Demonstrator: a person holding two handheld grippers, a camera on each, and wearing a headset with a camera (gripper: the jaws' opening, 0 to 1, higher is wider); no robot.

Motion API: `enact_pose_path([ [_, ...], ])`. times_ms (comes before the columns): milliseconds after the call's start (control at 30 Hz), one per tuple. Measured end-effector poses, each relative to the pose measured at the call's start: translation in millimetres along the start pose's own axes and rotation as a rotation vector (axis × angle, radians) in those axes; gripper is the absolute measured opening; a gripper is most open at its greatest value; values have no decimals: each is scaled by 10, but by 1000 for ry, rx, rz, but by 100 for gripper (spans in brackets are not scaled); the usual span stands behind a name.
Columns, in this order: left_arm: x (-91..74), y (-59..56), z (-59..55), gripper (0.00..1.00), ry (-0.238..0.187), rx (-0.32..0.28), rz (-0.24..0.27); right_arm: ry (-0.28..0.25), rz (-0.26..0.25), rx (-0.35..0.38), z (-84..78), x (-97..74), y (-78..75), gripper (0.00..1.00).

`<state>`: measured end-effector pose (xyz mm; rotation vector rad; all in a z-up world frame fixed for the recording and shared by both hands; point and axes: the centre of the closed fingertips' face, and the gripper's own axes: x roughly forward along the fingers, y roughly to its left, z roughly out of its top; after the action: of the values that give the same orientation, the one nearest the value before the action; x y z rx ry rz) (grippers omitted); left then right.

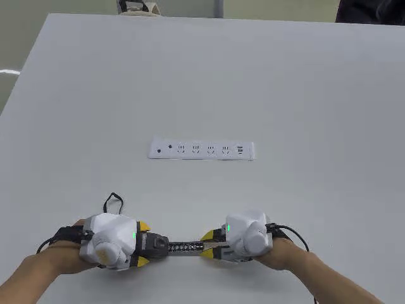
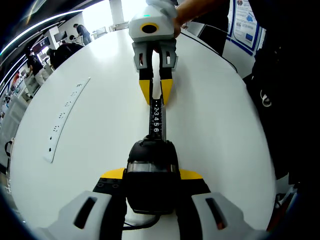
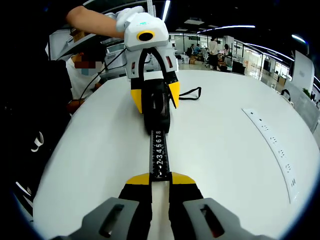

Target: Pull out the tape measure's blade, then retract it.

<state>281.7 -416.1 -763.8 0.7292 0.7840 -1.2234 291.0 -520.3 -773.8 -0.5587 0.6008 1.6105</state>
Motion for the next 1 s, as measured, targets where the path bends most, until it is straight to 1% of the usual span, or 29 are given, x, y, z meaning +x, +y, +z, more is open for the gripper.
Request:
enact_pose_path([
  [167,10,-1,-15,34,5,4,1,-1,1,6,-61,-62,4,9],
  [367,23,-6,-17,34,13,11,-1,-2,-2,12,-132,-194,-2,9],
  [567,34,-15,21,34,18,6,-8,0,-10,14,-236,-316,-21,9],
  [733,6,-19,26,34,35,10,-6,-6,-11,23,-279,-379,-25,9],
  [867,13,-12,23,33,34,-10,-4,-7,-18,33,-346,-473,-51,9],
  [1000,32,-14,38,33,36,-15,-14,-10,-20,41,-388,-534,-45,9],
])
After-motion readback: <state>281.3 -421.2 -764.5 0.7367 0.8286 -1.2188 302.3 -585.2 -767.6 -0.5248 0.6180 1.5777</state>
